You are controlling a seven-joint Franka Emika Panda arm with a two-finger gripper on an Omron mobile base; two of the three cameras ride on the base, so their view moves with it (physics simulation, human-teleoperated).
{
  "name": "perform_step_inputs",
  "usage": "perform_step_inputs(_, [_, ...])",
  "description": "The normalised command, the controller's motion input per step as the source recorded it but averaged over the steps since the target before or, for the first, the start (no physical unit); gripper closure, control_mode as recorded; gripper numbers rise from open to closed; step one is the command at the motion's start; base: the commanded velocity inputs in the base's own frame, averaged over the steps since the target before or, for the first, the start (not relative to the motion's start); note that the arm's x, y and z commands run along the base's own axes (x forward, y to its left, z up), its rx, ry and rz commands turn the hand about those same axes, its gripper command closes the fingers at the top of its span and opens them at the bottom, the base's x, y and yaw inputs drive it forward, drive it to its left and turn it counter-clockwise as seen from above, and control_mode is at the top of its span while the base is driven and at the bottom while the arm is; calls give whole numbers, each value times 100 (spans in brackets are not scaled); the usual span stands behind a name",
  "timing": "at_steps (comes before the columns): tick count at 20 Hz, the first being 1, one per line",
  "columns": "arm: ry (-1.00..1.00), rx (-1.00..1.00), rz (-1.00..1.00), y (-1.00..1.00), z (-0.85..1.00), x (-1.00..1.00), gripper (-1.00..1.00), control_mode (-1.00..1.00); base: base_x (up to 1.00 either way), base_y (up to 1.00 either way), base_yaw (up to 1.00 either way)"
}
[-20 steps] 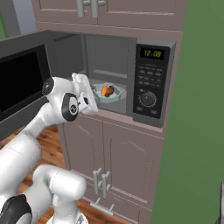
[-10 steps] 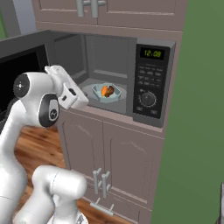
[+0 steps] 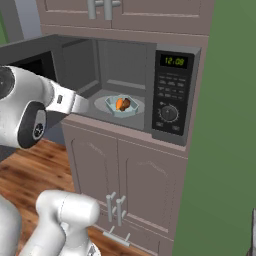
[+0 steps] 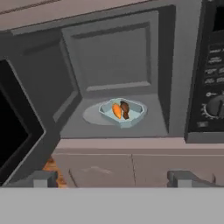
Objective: Place the tupperware containing the chicken drumstick and carrot meal in the microwave. Close the microwave door and press the start button to reheat the meal.
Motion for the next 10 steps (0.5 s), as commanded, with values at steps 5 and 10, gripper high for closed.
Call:
perform_step_inputs(5, [43,-60,30,79,17,-32,-100,-100,0,0,0])
perform_step_inputs(10, [27,-57,13,67,3,-55,-100,-100,0,0,0])
